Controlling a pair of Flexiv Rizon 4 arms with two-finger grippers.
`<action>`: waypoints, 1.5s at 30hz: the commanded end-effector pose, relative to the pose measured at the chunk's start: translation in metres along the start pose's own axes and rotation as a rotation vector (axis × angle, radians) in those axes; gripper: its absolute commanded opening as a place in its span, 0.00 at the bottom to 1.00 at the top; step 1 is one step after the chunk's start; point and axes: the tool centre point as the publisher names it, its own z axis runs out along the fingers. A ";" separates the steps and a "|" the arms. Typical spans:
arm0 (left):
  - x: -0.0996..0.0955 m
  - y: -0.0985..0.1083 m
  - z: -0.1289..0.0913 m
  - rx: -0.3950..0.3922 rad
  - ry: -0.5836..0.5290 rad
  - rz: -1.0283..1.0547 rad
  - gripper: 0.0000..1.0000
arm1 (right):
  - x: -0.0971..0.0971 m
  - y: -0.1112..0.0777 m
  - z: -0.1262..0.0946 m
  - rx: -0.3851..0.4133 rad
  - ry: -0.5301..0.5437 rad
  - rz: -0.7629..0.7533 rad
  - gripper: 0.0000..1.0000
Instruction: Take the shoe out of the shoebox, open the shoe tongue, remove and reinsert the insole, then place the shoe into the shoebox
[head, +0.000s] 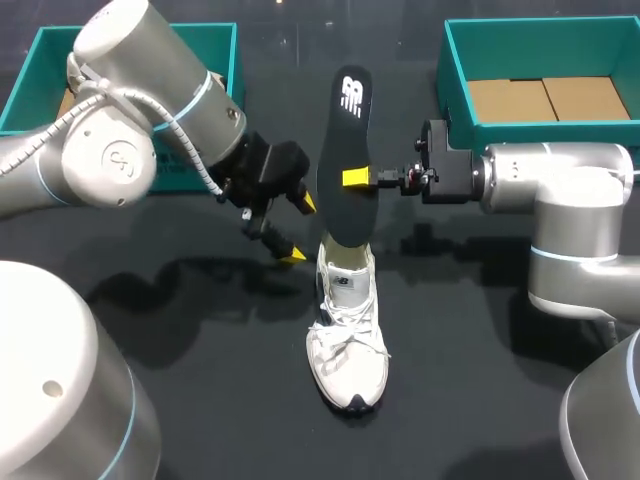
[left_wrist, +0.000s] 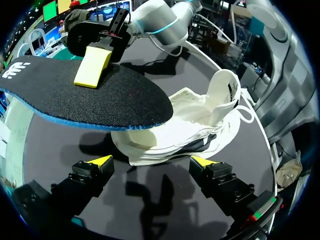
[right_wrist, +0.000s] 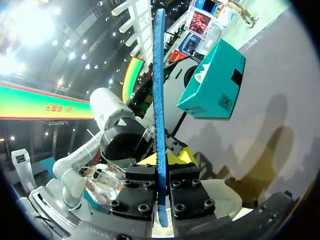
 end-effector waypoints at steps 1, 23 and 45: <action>0.002 0.002 0.007 -0.003 0.015 0.009 1.00 | -0.002 -0.001 0.003 0.009 0.006 -0.011 0.00; 0.011 0.006 0.023 -0.038 -0.025 0.061 1.00 | -0.014 -0.019 0.007 -0.064 -0.016 -0.187 0.00; 0.009 0.004 0.025 -0.039 -0.062 0.042 1.00 | -0.008 -0.024 0.011 -0.079 -0.044 -0.311 0.00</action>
